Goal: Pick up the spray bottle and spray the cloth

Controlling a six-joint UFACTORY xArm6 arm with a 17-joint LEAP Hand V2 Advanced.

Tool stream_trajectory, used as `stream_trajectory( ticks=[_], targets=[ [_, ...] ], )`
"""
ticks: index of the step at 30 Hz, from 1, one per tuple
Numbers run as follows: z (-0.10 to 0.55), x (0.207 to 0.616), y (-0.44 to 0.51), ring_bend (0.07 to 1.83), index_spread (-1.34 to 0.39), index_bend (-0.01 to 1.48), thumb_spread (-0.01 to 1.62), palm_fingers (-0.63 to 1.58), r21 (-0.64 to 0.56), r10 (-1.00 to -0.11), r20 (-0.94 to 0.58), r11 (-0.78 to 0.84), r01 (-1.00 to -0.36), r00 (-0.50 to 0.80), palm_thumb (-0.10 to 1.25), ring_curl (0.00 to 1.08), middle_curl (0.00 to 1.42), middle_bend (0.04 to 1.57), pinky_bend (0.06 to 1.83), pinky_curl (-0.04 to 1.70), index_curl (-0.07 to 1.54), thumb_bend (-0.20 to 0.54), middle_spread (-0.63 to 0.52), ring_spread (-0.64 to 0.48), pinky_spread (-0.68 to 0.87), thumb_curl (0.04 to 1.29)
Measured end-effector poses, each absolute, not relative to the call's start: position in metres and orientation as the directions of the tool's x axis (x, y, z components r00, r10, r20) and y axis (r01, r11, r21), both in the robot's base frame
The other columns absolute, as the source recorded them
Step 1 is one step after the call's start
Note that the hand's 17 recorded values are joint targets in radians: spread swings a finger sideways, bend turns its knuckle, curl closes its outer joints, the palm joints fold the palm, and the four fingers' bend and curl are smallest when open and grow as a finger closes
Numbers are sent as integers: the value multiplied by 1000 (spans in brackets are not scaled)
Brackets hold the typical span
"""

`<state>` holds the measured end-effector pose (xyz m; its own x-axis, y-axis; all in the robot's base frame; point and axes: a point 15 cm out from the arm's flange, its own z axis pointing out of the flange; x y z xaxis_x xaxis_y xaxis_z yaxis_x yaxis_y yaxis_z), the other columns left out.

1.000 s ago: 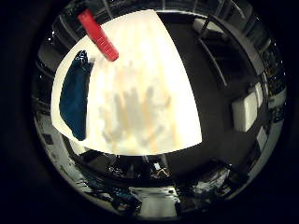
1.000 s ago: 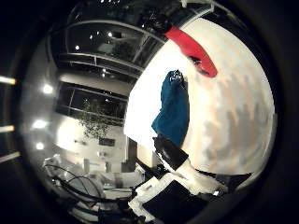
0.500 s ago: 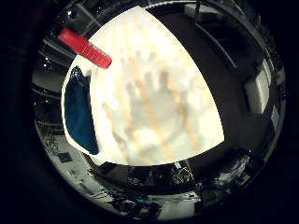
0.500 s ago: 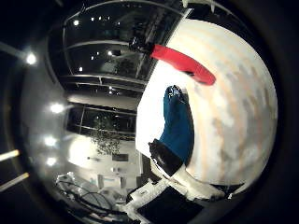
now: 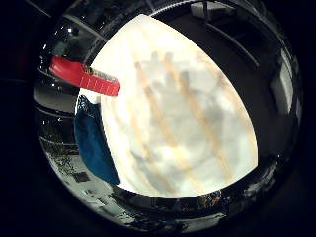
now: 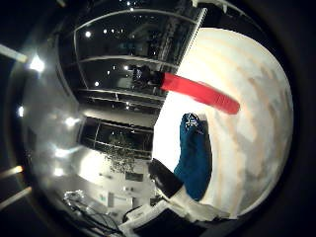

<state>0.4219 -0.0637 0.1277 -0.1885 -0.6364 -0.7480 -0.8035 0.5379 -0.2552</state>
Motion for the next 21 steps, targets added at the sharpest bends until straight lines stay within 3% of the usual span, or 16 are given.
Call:
stream_trajectory(
  ticks=[6, 21],
  targets=[
    [125, 437, -57, 330, -148, 133, 900, -61, -238, -613, -770, 532, -813, -176, 273, 259, 297, 178, 410, 324, 218, -33, 216, 245, 373, 283],
    [140, 475, -22, 322, -127, 138, 898, -47, -261, -590, -799, 515, -817, -117, 274, 262, 280, 180, 392, 323, 215, -32, 219, 251, 371, 293]
  ],
)
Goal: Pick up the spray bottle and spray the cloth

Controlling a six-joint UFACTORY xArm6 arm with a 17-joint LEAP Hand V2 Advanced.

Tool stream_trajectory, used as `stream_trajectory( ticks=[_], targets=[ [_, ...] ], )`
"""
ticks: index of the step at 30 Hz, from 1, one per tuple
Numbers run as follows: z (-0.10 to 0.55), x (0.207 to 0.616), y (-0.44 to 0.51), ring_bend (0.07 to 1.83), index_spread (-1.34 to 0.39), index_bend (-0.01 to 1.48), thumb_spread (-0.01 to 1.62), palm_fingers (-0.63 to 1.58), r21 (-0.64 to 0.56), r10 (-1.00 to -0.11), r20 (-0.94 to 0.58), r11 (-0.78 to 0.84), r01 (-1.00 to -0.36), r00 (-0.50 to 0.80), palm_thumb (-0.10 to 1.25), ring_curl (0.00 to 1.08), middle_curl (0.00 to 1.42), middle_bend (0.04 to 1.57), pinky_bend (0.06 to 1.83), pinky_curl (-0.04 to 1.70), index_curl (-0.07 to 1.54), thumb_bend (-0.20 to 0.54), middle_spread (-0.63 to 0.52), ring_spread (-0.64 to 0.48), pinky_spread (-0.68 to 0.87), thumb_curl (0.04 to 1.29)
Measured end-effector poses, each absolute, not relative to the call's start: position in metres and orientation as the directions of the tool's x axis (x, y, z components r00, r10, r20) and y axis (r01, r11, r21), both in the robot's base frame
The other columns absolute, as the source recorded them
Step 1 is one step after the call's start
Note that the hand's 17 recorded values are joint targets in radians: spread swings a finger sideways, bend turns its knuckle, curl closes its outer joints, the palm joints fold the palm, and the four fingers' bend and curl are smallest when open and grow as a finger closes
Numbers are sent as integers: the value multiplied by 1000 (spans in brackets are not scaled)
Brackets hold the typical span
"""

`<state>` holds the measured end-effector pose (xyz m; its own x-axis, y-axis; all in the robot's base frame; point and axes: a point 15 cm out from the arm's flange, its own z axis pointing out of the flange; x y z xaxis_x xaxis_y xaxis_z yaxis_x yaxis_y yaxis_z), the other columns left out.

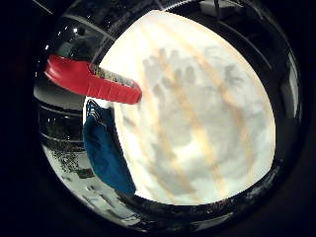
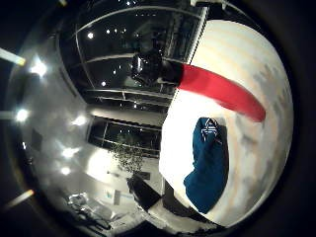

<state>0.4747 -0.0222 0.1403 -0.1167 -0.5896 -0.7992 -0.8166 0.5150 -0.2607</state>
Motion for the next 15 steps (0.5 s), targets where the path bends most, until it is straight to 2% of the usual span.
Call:
stream_trajectory(
  ticks=[15],
  targets=[
    [134, 503, -7, 326, -92, 150, 894, -22, -251, -574, -812, 505, -826, -103, 278, 265, 283, 188, 367, 324, 226, -31, 230, 254, 373, 296]
  ],
)
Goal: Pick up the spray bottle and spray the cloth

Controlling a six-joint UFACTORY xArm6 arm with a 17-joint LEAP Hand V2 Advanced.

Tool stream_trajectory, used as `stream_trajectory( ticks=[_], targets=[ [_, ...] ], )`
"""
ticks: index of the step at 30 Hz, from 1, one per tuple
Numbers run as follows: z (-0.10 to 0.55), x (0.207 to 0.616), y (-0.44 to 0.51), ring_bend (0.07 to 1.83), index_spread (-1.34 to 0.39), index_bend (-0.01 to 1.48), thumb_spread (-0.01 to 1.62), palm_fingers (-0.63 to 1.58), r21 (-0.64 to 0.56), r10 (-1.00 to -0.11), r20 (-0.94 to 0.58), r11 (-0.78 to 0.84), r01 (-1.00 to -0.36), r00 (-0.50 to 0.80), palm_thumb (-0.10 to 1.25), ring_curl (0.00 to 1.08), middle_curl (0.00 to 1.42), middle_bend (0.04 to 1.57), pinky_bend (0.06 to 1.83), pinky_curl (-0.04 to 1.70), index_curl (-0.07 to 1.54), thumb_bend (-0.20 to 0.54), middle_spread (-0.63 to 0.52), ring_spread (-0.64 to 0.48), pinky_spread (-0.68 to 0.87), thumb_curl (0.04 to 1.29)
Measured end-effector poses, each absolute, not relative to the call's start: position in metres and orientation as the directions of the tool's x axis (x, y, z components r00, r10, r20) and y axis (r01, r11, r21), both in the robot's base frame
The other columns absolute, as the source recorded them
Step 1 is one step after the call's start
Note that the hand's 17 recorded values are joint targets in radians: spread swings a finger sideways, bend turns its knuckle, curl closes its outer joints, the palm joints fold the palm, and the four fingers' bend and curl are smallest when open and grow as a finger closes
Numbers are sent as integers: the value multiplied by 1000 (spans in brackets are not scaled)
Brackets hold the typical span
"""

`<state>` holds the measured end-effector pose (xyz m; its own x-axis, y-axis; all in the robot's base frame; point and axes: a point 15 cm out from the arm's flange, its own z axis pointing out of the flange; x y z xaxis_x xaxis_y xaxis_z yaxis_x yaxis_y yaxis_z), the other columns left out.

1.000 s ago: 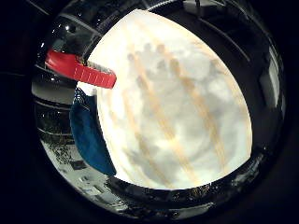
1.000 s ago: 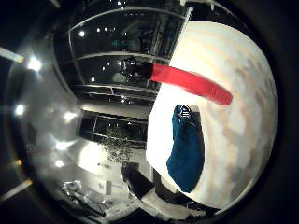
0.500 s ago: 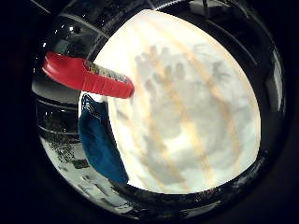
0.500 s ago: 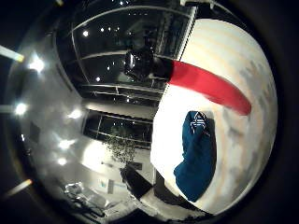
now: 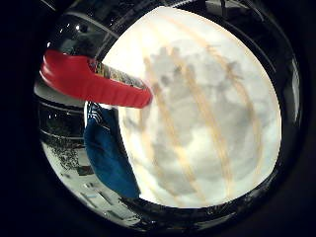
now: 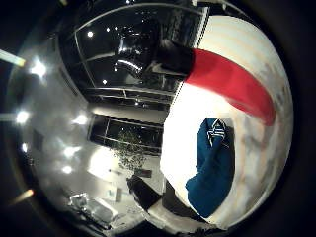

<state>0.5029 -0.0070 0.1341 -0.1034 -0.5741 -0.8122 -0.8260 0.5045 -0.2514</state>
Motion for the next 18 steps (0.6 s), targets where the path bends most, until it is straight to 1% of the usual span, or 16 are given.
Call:
stream_trajectory(
  ticks=[7, 12, 16, 18],
  targets=[
    [131, 521, -4, 343, -59, 158, 913, 21, -240, -547, -829, 531, -813, -113, 324, 267, 306, 204, 344, 318, 250, -26, 219, 230, 339, 299],
    [125, 523, -2, 363, -59, 163, 933, 132, -223, -528, -840, 547, -807, -127, 388, 272, 334, 250, 282, 306, 270, -23, 185, 196, 274, 304],
    [130, 537, 2, 388, -75, 163, 945, 213, -233, -496, -863, 565, -791, -100, 435, 277, 347, 269, 253, 302, 282, -26, 151, 174, 246, 306],
    [129, 538, 6, 445, -97, 167, 944, 322, -232, -494, -864, 560, -796, -96, 462, 285, 357, 294, 237, 295, 286, -22, 122, 153, 224, 307]
  ],
)
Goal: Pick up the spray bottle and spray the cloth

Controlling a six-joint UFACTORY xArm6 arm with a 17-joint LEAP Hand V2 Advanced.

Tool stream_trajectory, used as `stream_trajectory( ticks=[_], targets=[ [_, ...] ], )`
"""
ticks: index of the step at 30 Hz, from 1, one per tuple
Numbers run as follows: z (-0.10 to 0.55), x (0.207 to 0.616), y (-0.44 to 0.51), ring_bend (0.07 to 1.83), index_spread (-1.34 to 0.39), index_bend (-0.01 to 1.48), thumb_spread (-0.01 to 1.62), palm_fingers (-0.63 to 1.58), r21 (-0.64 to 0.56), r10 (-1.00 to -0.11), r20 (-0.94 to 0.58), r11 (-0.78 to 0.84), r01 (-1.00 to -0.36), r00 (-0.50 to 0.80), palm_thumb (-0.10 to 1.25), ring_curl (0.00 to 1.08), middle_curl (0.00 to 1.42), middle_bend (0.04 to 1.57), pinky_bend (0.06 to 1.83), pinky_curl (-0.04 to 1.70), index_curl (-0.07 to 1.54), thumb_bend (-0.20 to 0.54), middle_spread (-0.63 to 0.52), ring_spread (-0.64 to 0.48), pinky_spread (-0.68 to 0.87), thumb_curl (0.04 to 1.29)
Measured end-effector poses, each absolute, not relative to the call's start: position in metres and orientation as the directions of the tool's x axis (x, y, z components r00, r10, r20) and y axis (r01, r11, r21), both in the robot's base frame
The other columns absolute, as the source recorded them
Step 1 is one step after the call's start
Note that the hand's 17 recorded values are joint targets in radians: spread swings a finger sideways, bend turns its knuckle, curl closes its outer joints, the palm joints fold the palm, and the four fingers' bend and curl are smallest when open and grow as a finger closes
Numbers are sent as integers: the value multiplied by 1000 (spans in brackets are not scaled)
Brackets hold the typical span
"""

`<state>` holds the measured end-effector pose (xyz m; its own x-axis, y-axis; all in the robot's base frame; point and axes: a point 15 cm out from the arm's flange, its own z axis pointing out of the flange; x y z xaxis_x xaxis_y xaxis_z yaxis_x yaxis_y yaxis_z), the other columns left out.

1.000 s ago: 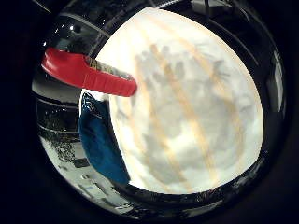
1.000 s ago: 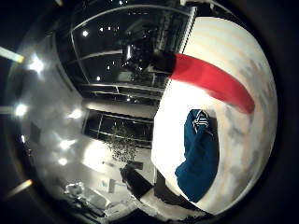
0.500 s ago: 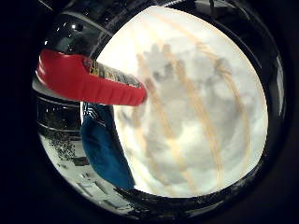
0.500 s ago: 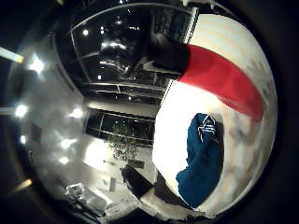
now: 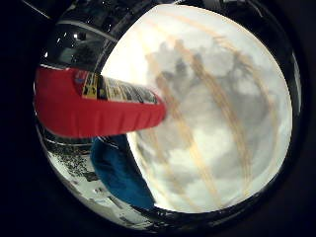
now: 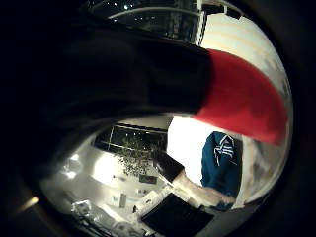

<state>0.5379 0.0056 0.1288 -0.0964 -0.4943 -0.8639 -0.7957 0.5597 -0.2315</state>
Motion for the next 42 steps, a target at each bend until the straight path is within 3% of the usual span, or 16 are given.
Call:
stream_trajectory(
  ticks=[4, 8, 13, 18, 24, 33, 42],
  targets=[
    [129, 539, 8, 752, -205, 160, 951, 732, -233, -492, -866, 561, -794, -93, 513, 359, 417, 450, 256, 272, 280, -22, -16, -37, 123, 309],
    [128, 544, 11, 899, -333, 212, 957, 1163, -242, -479, -874, 579, -779, -84, 602, 437, 511, 608, 586, 348, 337, -17, -130, -207, -131, 319],
    [130, 554, 23, 1043, -386, 523, 954, 1381, -232, -442, -895, 574, -786, -59, 702, 500, 619, 888, 869, 459, 521, -13, -148, -218, -350, 332],
    [136, 557, 35, 1256, -337, 840, 932, 1364, -208, -379, -925, 577, -789, -33, 907, 557, 666, 1100, 1081, 561, 681, -1, -138, -194, -335, 400],
    [156, 564, 49, 1404, -262, 1047, 885, 1245, -204, -301, -953, 551, -809, 35, 1097, 603, 689, 1253, 1251, 685, 759, 6, -118, -172, -248, 542],
    [168, 562, 55, 1474, -231, 1118, 722, 1180, -232, -314, -946, 485, -843, 80, 1108, 609, 679, 1335, 1264, 835, 758, -16, -100, -163, -184, 733],
    [197, 556, 38, 1499, -230, 1139, 663, 1171, -286, -407, -905, 375, -882, 121, 1073, 598, 667, 1355, 1206, 963, 754, -16, -97, -159, -166, 831]
  ],
)
